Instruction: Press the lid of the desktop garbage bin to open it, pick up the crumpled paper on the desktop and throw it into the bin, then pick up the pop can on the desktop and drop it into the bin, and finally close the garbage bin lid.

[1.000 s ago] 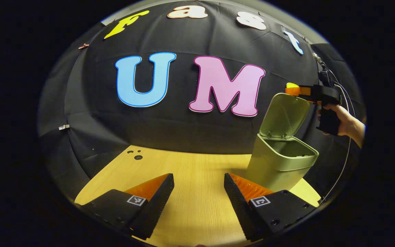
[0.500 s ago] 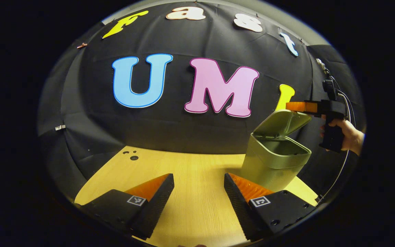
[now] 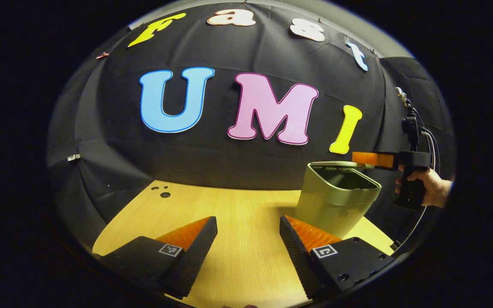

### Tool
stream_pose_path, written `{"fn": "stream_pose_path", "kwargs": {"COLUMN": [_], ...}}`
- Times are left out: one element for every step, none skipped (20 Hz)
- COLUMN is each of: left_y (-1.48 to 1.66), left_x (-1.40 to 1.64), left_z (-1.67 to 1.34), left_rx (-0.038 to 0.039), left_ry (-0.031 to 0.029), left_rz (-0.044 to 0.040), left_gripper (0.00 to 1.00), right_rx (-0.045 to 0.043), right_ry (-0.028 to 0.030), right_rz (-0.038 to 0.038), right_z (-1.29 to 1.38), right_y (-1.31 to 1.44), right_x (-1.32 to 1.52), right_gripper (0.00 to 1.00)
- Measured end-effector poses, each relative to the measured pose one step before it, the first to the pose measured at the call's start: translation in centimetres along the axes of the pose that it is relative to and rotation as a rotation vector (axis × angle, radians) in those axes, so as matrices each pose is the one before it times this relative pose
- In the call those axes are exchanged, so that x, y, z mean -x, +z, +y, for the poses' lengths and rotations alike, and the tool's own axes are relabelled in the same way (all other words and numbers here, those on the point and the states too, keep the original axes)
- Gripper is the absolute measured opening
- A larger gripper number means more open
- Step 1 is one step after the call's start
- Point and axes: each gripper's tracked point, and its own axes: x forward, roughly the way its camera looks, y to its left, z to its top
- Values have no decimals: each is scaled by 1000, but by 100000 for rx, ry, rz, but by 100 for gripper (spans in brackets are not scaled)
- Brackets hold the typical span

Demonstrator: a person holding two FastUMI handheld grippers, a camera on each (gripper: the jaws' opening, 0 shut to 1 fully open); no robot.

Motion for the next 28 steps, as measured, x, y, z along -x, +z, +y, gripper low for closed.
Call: {"fn": "stream_pose_path", "kwargs": {"left_y": [-30,-24,27,10,1,-55,20,730,51,-74,-17,-73,52,-99,86,-59,49,-124,-23,10,43,-61,-19,50,122,40,72,-36], "left_x": [118,46,79,93,139,130,126,586,149,93,44,82,71,104,5,134,104,50,68,15,87,79,53,68,94,80,144,23], "left_z": [-61,-63,-39,-45,-5,53,-32,-105,25,25,-22,-8,-48,-25,-61,103,-8,-1,-8,-37,-9,-49,-16,31,52,-78,-48,36], "left_rx": [225,-153,-419,-551,-477,-210,-16,53,82,75,9,-47,-95,-126,-133,9,178,224,130,40,-69,-138,-237,-359,-76,149,-168,-383], "left_ry": [-265,-250,-266,-247,-297,-143,-207,-51,-65,-90,-104,-94,-223,-171,-46,41,-115,-31,-16,29,-284,-154,-285,-49,-116,-667,-588,-205], "left_rz": [38,27,-30,-266,-22,-35,69,-116,42,-88,36,75,-11,-117,3,27,-47,-41,-36,-87,-115,-61,107,-93,-384,-189,-138,-111], "left_gripper": [94,94,94,95,94,95,94,94,94,94,94,94,94,94,94,94,94,94,94,95,95,94,94,94,95,95,94,94], "right_rx": [832,561,129,-230,-342,-234,-45,32,-92,-190,-187,-541,-1235,-658,-542,-793,-1982,-1311,-491,526,2006,2357,460,-1931,-2847,-1529,-1127,-234], "right_ry": [-260,-404,-154,-199,163,-26,-223,-248,-256,-212,-230,91,-316,51,-180,-258,-414,53,659,1221,800,-45,-256,-68,264,254,-457,-230], "right_rz": [589,579,652,867,819,362,61,-67,-21,516,628,369,-947,213,-1136,-26,-1815,-490,-13,686,1796,-2279,-1808,-2827,-1722,-236,985,404], "right_z": [110,114,94,71,199,93,49,-28,26,14,-12,23,53,-32,-36,-13,-32,62,-85,109,144,56,-260,-106,90,-20,-185,128], "right_y": [-548,-544,-556,-617,-614,-424,-301,-267,-207,-254,-411,-172,169,-177,-50,-287,64,-147,-177,-250,-639,58,90,661,1018,362,-98,110], "right_x": [146,113,76,102,69,55,47,52,-16,10,-115,56,-11,-109,31,-98,22,-58,98,53,58,-37,182,-108,205,139,99,37], "right_gripper": [79,79,79,79,79,79,81,83,83,83,83,83,83,83,84,84,84,85,84,85,85,86,86,87,86,86,84,84]}}
